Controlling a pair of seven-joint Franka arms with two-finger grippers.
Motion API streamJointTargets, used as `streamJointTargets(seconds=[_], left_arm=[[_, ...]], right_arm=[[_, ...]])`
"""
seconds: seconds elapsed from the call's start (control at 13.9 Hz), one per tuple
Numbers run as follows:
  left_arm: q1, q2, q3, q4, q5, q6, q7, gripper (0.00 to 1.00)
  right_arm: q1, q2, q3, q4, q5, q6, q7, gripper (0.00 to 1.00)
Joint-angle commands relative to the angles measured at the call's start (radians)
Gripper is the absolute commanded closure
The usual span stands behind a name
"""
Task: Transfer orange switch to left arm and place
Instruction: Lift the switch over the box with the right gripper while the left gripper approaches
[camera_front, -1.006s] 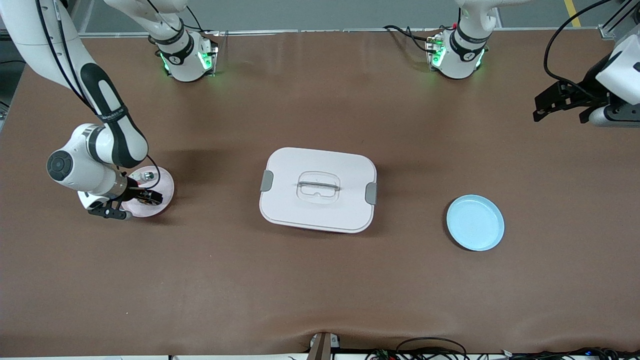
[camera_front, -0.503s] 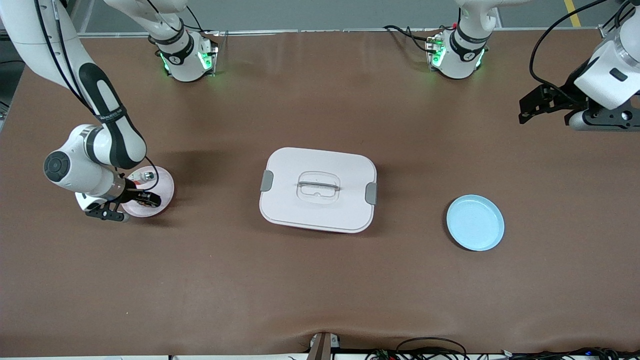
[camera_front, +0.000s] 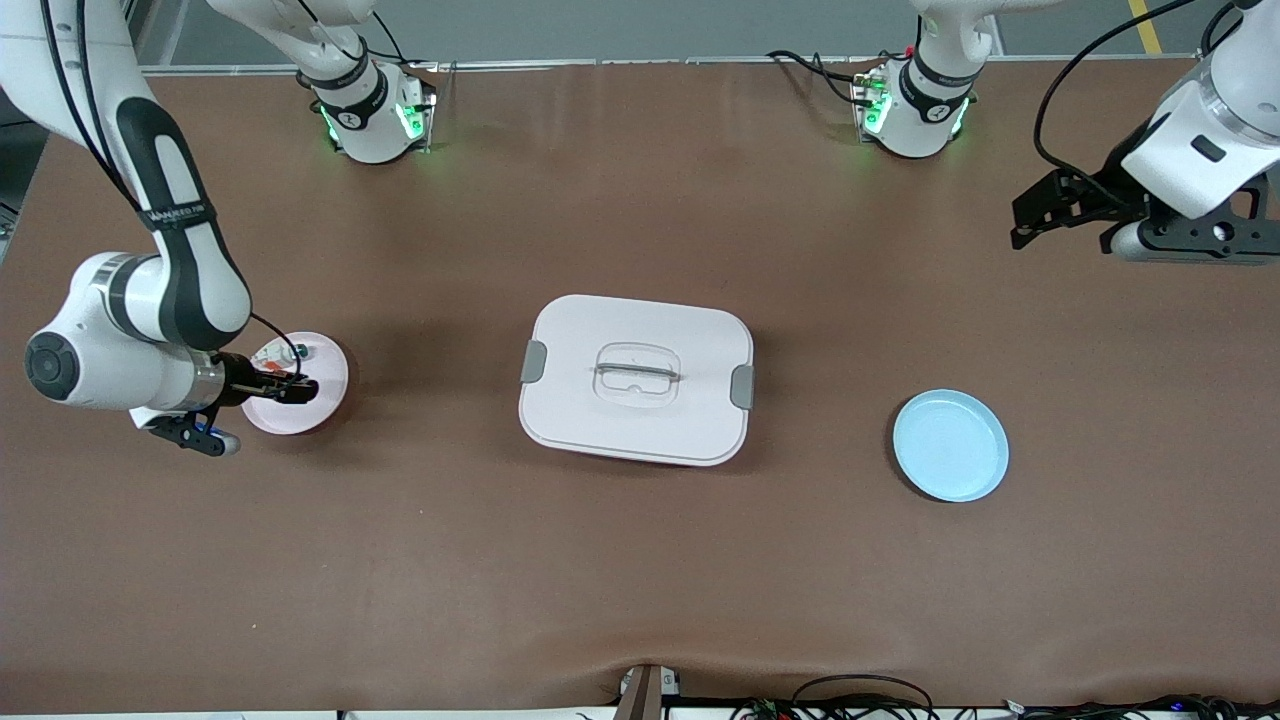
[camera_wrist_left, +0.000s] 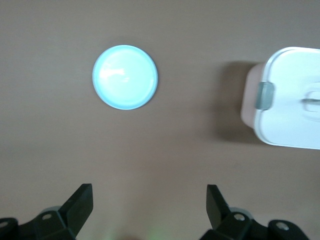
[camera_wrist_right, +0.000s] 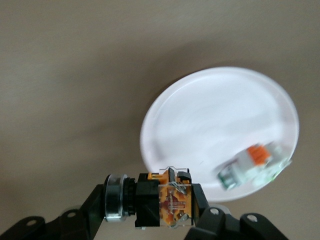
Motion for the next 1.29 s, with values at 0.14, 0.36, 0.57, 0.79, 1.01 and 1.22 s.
streamJointTargets(seconds=[0.14,0.36,0.57,0.79,1.01,1.22], left_arm=[[0.001,0.004,-0.007,0.008,-0.089,0.014,-0.068,0.00],[0.002,0.004,-0.020,-0.003,-0.176,0.023,-0.069,0.00],[-0.001,0.005,-0.027,-0.015,-0.225,0.052,-0.069,0.00],[0.001,0.010,-0.066,-0.057,-0.372,0.115,-0.094,0.00],[-0.003,0.030,-0.145,-0.075,-0.448,0.193,-0.177,0.00],[-0.004,0.060,-0.205,-0.089,-0.559,0.282,-0.183,0.00]], right_arm=[[0.117,-0.040,-0.001,0.144,0.133,-0.227,0.275,1.00],[0.183,-0.045,0.000,0.227,0.227,-0.292,0.441,1.00],[0.275,-0.045,0.003,0.294,0.299,-0.289,0.622,1.00],[0.356,-0.037,0.002,0.366,0.383,-0.278,0.775,1.00],[0.402,-0.036,0.003,0.397,0.467,-0.214,0.901,1.00],[0.454,-0.027,0.003,0.417,0.514,-0.136,1.009,1.00]])
